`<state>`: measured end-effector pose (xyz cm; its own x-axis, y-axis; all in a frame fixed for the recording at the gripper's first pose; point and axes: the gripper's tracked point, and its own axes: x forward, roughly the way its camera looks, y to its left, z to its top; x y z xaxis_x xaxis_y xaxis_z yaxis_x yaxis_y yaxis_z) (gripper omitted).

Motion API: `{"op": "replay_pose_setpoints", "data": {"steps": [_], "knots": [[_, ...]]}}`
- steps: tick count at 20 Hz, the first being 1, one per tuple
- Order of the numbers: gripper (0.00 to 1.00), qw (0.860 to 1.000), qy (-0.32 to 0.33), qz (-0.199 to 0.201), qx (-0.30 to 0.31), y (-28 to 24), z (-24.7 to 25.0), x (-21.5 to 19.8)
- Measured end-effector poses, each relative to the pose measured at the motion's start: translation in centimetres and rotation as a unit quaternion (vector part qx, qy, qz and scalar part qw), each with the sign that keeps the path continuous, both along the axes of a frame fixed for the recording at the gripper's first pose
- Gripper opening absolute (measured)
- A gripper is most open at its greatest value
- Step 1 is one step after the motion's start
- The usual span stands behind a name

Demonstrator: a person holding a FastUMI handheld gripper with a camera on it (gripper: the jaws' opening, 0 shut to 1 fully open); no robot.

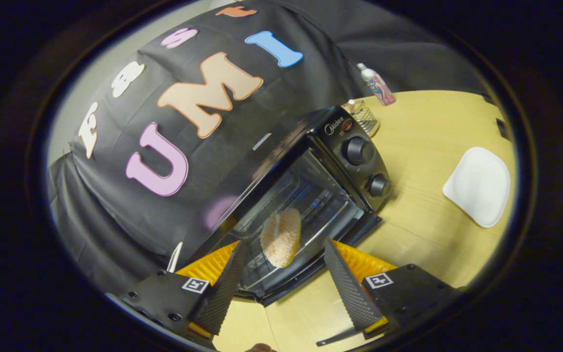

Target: Open the toaster oven, put the food inside, and close the toaster oven door.

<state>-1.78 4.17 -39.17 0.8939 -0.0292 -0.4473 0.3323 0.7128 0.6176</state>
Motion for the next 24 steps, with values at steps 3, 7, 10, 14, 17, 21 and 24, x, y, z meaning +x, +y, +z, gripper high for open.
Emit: {"op": "replay_pose_setpoints", "data": {"steps": [3, 7, 10, 14, 17, 21, 24], "knots": [[1.0, 0.999, -0.004, 0.033, -0.04, 0.0, 1.2, -2.0], [1.0, 0.986, 0.031, 0.086, -0.139, -1.1, 0.8, -5.3], [1.0, 0.967, 0.079, 0.123, -0.21, -2.4, -1.2, -8.3], [1.0, 0.946, 0.13, 0.164, -0.248, -3.0, -4.3, -12.1], [1.0, 0.928, 0.166, 0.192, -0.273, -3.0, -6.4, -14.7], [1.0, 0.915, 0.193, 0.222, -0.275, -2.6, -9.2, -17.0], [1.0, 0.907, 0.201, 0.241, -0.28, -2.1, -10.5, -17.2]]}}
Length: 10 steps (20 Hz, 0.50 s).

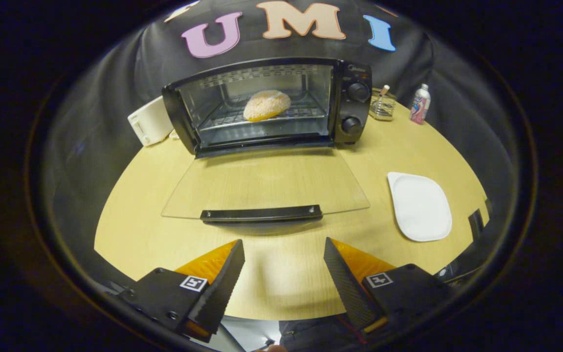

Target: Open the toaster oven, put the food inside, and close the toaster oven door.

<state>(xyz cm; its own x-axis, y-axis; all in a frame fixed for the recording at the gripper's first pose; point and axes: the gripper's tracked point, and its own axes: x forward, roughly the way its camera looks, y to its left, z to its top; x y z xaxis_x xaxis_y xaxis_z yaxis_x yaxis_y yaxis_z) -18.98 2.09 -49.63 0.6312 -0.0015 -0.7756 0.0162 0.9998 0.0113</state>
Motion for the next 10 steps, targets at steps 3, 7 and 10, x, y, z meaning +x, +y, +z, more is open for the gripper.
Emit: {"op": "replay_pose_setpoints", "data": {"steps": [3, 7, 10], "knots": [[1.0, 1.0, 0.008, 0.011, -0.009, 0.2, -1.0, 0.4], [1.0, 1.0, 0.015, 0.016, -0.01, 0.6, -2.0, 1.2], [1.0, 1.0, 0.019, 0.017, -0.012, 1.2, -2.4, 2.1]]}}
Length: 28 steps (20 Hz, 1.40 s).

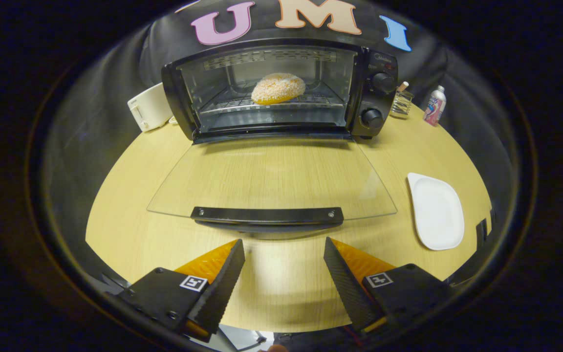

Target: Open the toaster oven, put the food inside, and close the toaster oven door.

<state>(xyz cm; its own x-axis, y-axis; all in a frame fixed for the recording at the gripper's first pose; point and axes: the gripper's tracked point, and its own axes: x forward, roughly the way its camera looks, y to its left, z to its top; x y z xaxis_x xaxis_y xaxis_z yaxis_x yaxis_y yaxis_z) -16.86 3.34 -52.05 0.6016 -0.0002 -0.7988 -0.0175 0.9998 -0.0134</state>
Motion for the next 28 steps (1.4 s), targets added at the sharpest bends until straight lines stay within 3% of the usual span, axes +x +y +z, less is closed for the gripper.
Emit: {"op": "replay_pose_setpoints", "data": {"steps": [6, 14, 21, 28], "knots": [[1.0, 1.0, -0.007, 0.001, 0.001, 0.1, 0.8, 0.3], [1.0, 0.998, -0.06, 0.022, -0.003, 0.8, 5.5, 2.0], [1.0, 0.991, -0.132, 0.016, 0.013, 1.7, 11.0, 7.6], [1.0, 0.986, -0.161, -0.002, 0.038, 3.0, 13.1, 13.0]]}}
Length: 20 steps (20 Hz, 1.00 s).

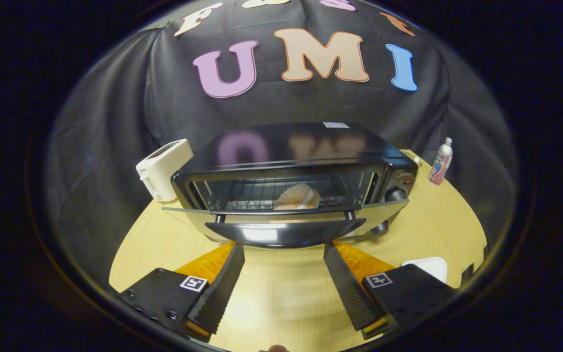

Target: Open the toaster oven, put the food inside, and close the toaster oven door.

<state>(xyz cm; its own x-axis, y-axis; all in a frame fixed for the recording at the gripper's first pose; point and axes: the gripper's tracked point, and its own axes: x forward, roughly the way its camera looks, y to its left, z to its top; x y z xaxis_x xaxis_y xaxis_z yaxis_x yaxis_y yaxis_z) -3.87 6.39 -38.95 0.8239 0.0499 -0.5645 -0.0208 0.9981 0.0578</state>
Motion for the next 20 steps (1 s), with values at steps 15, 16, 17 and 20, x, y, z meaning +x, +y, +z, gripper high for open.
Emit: {"op": "replay_pose_setpoints", "data": {"steps": [15, 16, 17, 20], "knots": [[1.0, 0.996, -0.087, -0.008, -0.005, -1.8, 10.6, 2.8], [1.0, 0.995, -0.102, -0.009, -0.005, -2.1, 12.6, 2.9], [1.0, 0.993, -0.118, -0.01, -0.005, -2.3, 14.7, 3.1], [1.0, 0.986, -0.167, -0.008, -0.016, -3.1, 21.3, 4.0]]}}
